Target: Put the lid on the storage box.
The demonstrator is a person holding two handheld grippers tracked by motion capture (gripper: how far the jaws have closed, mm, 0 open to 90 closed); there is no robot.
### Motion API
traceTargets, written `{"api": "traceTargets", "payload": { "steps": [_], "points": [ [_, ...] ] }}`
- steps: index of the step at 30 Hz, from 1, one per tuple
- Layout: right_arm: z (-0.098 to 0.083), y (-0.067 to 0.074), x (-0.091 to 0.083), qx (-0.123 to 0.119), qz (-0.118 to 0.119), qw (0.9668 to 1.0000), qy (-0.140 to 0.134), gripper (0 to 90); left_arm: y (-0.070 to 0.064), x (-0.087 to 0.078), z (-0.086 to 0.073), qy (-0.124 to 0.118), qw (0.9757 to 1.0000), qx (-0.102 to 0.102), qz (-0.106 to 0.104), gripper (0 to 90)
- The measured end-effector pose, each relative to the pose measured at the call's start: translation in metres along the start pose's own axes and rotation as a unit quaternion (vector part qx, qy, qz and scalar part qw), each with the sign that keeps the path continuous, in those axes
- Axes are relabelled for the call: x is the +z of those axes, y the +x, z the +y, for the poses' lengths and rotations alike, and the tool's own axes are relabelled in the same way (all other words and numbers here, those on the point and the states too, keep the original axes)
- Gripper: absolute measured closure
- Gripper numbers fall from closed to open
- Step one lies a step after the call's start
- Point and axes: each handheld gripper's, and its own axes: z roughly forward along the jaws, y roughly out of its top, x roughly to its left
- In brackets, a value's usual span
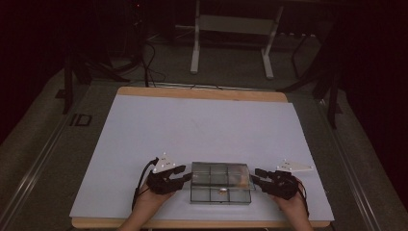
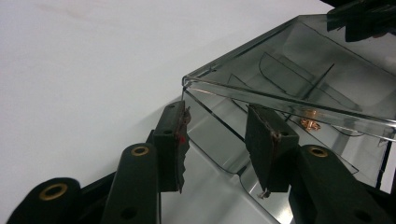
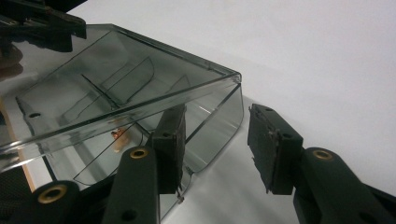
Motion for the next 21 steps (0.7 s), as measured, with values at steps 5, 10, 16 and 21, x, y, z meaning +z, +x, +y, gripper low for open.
{"api": "traceTargets", "payload": {
  "steps": [5,10,16,21],
  "points": [
    [-0.002,-0.004,-0.002,0.011,0.000,0.9999,-0.002,55.1,0.002,0.001,-0.002,0.005,1.0000,-0.002,0.002,59.2],
    [-0.003,-0.006,-0.003,0.014,-0.003,0.9999,-0.002,55.1,0.008,0.001,-0.005,0.001,0.9999,-0.017,0.002,59.1],
    [-0.004,-0.007,-0.003,0.010,-0.010,0.9999,0.001,54.8,0.014,0.003,-0.008,0.008,0.9997,-0.023,0.010,57.3],
    [-0.003,-0.008,-0.003,-0.002,-0.026,0.9997,0.004,47.7,0.010,0.001,-0.004,-0.001,0.9999,-0.013,0.009,51.6]
  ]
}}
